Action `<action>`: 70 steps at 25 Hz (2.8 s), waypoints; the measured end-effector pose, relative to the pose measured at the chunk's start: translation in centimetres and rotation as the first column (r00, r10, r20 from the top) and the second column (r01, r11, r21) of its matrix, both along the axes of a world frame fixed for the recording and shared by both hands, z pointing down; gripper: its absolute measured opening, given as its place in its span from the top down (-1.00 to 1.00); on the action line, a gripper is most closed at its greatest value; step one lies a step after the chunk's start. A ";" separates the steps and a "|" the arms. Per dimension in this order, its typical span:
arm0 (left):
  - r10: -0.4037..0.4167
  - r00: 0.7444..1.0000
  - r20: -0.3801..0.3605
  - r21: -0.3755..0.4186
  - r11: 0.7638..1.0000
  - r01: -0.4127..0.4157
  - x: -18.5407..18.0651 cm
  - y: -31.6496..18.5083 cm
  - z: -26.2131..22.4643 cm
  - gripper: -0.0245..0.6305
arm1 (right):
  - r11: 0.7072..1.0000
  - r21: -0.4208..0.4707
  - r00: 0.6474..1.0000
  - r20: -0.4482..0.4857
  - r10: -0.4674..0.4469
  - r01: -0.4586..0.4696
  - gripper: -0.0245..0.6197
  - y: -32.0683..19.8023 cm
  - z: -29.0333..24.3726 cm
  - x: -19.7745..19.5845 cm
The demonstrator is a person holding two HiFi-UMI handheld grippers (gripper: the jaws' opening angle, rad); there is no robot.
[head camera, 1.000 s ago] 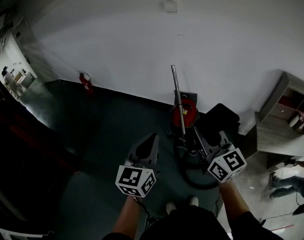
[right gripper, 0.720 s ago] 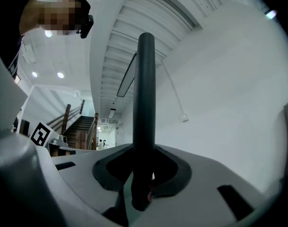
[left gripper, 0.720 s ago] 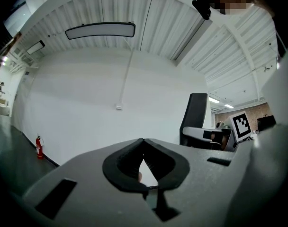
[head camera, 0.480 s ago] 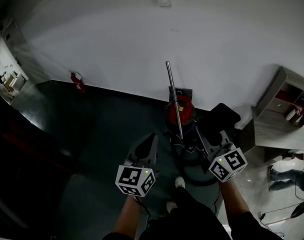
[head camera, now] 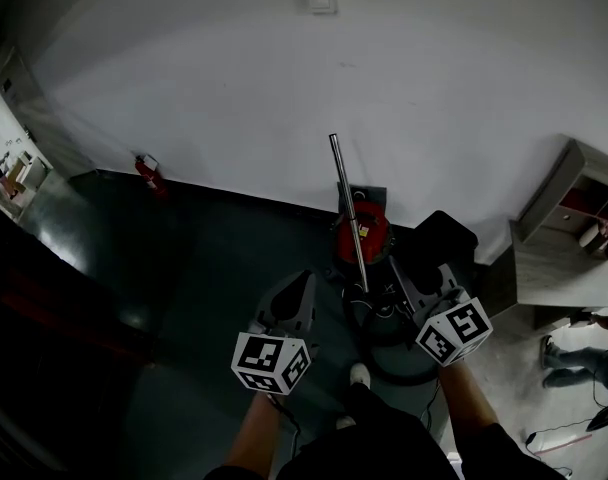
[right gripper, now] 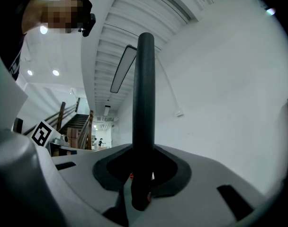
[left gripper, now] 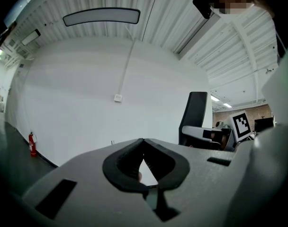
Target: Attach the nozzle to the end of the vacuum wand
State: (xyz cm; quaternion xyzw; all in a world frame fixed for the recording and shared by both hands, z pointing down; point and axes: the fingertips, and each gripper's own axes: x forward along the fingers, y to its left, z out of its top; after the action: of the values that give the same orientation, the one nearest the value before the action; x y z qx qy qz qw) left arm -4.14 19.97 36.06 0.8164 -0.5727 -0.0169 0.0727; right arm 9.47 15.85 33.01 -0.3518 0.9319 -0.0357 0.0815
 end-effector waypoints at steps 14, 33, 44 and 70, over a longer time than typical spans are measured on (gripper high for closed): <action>0.006 0.999 0.032 -0.026 1.000 -0.005 1.0 -12.8 -0.4 0.92 | 0.999 -0.027 0.999 0.019 -0.029 0.029 0.63 -12.1 0.3 0.4; 0.043 0.998 0.048 -0.052 0.998 -0.040 -1.2 -24.7 2.0 0.91 | 0.999 -0.048 0.999 0.042 -0.001 0.003 0.63 -23.5 1.8 -2.1; 0.118 0.993 0.009 -0.099 0.988 -0.116 -4.8 -35.6 4.9 0.91 | 0.995 -0.062 0.996 0.034 0.082 -0.080 0.63 -33.1 2.8 -5.6; 0.214 0.972 -0.096 -0.173 0.958 -0.228 -8.6 -50.1 11.9 0.91 | 0.980 -0.096 0.984 0.019 0.176 -0.174 0.63 -47.4 4.8 -10.7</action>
State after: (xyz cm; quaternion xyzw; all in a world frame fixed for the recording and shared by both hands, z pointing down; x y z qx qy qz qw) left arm -12.69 -30.14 47.99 0.8639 -0.4736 0.0130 0.1707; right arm -1.26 -31.52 37.82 -0.4353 0.8934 -0.0769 0.0806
